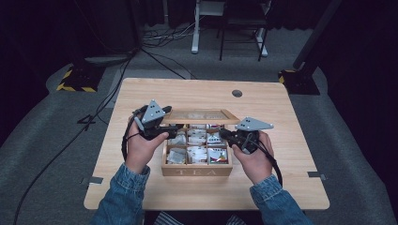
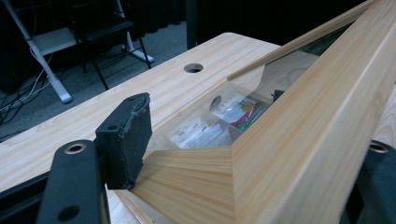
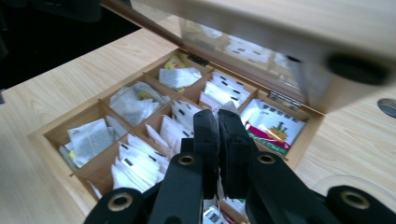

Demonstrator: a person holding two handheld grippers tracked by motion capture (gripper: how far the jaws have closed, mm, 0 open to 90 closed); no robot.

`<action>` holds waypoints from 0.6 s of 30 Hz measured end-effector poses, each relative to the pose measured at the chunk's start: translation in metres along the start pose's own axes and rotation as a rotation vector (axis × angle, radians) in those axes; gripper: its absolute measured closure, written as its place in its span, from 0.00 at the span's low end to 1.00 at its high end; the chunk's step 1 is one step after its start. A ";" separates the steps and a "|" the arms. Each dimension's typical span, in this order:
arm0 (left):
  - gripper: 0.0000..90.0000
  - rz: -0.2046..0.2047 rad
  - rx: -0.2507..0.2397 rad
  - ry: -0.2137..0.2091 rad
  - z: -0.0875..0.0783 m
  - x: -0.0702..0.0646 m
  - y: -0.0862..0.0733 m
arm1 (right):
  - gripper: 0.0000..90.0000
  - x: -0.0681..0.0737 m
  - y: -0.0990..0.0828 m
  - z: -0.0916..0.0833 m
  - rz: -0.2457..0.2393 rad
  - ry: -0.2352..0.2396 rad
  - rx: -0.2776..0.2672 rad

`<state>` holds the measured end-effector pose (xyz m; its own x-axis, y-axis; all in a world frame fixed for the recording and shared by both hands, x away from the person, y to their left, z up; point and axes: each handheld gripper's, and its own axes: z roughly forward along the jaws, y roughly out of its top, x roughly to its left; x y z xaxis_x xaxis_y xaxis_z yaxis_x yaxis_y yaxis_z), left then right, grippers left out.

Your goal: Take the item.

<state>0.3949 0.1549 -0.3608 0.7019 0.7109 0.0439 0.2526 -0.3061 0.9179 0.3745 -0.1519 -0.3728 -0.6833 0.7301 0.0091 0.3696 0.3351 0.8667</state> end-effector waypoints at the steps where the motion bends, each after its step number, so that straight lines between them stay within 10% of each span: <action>1: 0.33 0.000 0.000 0.000 0.000 0.000 0.000 | 0.97 -0.002 -0.001 -0.001 0.005 -0.005 0.000; 18: 0.33 -0.001 -0.003 -0.001 0.000 0.001 0.001 | 0.97 -0.041 -0.011 -0.006 0.061 -0.122 -0.020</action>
<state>0.3959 0.1550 -0.3604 0.7025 0.7105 0.0421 0.2516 -0.3033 0.9191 0.3951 -0.1894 -0.3801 -0.5777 0.8162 0.0020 0.3942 0.2769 0.8763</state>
